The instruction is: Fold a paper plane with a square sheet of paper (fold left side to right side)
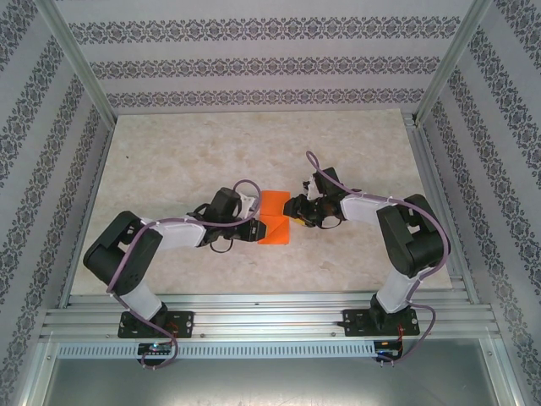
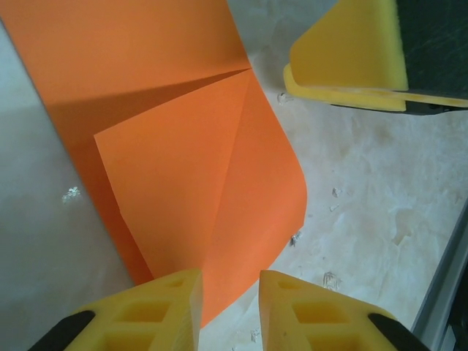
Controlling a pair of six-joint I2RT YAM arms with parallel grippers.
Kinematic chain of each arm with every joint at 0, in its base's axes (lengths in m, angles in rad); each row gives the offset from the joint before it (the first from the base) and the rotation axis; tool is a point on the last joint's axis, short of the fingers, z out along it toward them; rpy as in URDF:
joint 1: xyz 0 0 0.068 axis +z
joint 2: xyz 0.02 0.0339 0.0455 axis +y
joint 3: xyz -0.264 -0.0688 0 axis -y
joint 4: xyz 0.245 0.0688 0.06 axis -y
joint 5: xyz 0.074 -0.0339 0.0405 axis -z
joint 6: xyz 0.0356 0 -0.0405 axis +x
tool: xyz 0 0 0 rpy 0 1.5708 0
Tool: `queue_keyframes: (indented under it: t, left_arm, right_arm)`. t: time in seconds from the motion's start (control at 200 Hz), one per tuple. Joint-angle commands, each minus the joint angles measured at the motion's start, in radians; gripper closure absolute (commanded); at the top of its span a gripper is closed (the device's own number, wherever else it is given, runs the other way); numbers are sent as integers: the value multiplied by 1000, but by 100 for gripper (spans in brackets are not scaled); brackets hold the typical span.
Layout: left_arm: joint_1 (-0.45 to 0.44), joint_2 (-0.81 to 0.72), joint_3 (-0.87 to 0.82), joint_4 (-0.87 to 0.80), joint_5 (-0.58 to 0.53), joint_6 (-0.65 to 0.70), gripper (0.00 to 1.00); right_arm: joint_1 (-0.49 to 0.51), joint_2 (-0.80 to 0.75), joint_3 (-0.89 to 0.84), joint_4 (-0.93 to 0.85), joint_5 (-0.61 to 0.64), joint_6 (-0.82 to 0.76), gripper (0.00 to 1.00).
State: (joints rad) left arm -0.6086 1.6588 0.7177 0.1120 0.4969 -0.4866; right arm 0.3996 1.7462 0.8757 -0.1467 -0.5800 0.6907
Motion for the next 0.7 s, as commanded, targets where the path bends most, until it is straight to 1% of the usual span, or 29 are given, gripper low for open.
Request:
queue_keyframes:
  t: [0.0, 0.1, 0.32, 0.55, 0.694]
  left_arm:
    - [12, 38, 33, 20, 8, -14, 75]
    - [11, 62, 30, 9, -14, -15, 80]
    - [12, 70, 3, -6, -48, -5, 85]
    - [11, 67, -24, -5, -62, -3, 87]
    - [12, 71, -27, 2, -60, -3, 87]
  right_arm:
    - [15, 19, 24, -6, 26, 17, 54]
    - [20, 25, 30, -9, 22, 17, 54]
    - [31, 49, 48, -13, 16, 15, 56]
    - [33, 63, 70, -60, 50, 11, 55]
    - [35, 82, 70, -71, 37, 35, 56]
